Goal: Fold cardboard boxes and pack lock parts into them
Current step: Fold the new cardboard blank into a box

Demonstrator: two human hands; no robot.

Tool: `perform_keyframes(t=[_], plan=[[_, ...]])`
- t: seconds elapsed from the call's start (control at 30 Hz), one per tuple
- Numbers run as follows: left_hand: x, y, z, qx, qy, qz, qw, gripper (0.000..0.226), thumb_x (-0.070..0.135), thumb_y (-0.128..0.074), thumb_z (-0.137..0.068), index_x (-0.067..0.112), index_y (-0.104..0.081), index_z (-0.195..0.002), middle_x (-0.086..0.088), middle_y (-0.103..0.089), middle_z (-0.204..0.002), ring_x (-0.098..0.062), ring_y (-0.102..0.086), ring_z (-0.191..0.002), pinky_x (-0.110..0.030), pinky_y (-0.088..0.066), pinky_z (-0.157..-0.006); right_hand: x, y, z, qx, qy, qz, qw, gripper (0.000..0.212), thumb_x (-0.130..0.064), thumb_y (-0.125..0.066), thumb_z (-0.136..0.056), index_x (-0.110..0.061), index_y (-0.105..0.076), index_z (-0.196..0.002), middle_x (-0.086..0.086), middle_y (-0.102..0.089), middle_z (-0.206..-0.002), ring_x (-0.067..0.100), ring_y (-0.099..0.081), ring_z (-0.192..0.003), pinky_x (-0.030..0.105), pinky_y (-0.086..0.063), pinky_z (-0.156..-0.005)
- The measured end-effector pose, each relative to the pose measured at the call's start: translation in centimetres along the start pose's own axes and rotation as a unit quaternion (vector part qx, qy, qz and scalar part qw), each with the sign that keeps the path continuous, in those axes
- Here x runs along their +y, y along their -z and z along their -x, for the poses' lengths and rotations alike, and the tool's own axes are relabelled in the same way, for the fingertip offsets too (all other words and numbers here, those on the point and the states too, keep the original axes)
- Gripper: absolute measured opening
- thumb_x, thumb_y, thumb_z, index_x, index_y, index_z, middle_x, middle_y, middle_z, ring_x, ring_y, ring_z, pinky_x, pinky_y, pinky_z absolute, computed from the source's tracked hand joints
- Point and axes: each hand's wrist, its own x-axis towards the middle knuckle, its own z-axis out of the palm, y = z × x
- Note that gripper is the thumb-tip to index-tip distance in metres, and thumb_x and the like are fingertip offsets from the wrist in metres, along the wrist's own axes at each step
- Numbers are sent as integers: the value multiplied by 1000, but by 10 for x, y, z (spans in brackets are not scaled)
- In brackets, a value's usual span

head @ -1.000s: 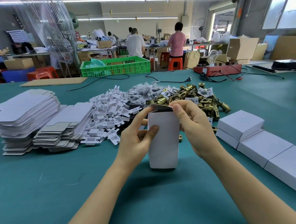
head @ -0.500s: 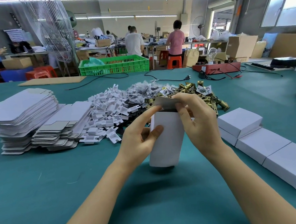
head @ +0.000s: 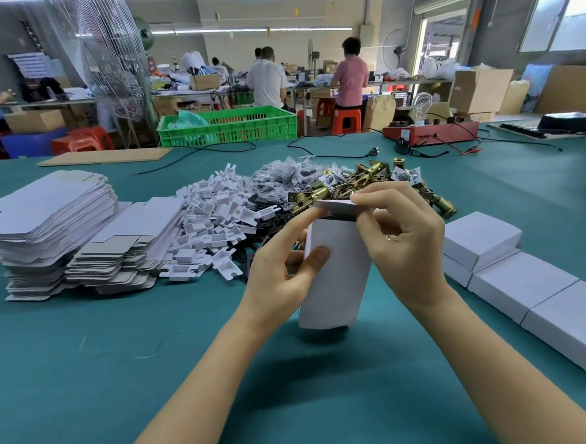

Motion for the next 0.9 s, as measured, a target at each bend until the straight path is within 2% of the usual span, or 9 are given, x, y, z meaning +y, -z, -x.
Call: perform_keyframes(t=[0.03,0.1,0.2,0.33,0.4,0.5,0.6,0.73,0.9], plan=[[-1,0,0,3,8,8,1000,49,23,-59,-89,56,-54,-124,9,-60,-92,-49,-52,-62,-56,-43,-55,-1,-1,1,-8,4,-5,1000,11,3,-64,-84,-2,-72,-90,9,-65,-96,16,-63,-87,32,-55,-66],[-2,1,0,8,15,11,1000,49,24,-59,-89,59,-53,-122,-2,-59,-90,-49,-48,-60,-56,-40,-54,-2,-2,0,-21,-12,-20,1000,6,-8,-67,-86,-4,-72,-86,8,-66,-95,14,-63,-88,29,-54,-66],[-4,3,-1,13,18,9,1000,49,25,-60,-88,61,-53,-121,9,-57,-88,-47,-45,-58,-55,-37,-53,-4,-3,-2,-39,-71,-70,994,8,-19,-66,-88,-13,-71,-85,4,-65,-95,15,-63,-92,28,-53,-64],[-5,4,-1,11,21,10,1000,47,24,-59,-89,55,-53,-123,2,-59,-93,-50,-50,-60,-57,-40,-54,-4,-2,-5,-96,-170,-157,968,6,-23,-68,-87,-29,-68,-89,-5,-65,-94,14,-62,-91,20,-46,-66],[-5,5,-1,8,20,8,1000,48,24,-59,-89,56,-52,-124,1,-60,-94,-51,-50,-62,-57,-42,-55,-2,-1,-6,-123,-229,-207,943,7,-24,-69,-87,-30,-69,-91,-8,-67,-93,14,-61,-86,21,-44,-68],[-3,5,-1,5,14,4,1000,52,25,-58,-89,66,-50,-120,6,-60,-96,-50,-54,-66,-59,-47,-59,-1,2,-8,-150,-264,-224,926,10,-22,-68,-87,-30,-71,-93,-12,-67,-92,19,-61,-84,24,-48,-67],[-2,5,0,-1,5,-7,1000,53,25,-58,-89,68,-49,-118,9,-60,-99,-48,-57,-68,-58,-50,-61,-1,5,-11,-144,-298,-253,909,8,-19,-67,-87,-24,-70,-93,-11,-68,-86,9,-62,-77,20,-49,-63],[-4,4,1,-2,7,-7,1000,45,26,-59,-89,58,-51,-120,10,-62,-98,-30,-66,-70,-54,-54,-65,-1,5,-10,-123,-312,-243,910,11,-16,-65,-90,-25,-70,-90,-13,-69,-82,3,-60,-71,16,-47,-60],[-3,5,1,-1,7,-2,1000,43,26,-60,-89,55,-51,-120,12,-63,-96,-28,-67,-69,-53,-55,-66,-3,3,-10,-110,-311,-243,912,19,-11,-66,-89,-28,-74,-86,-12,-70,-82,4,-62,-75,16,-46,-61]])
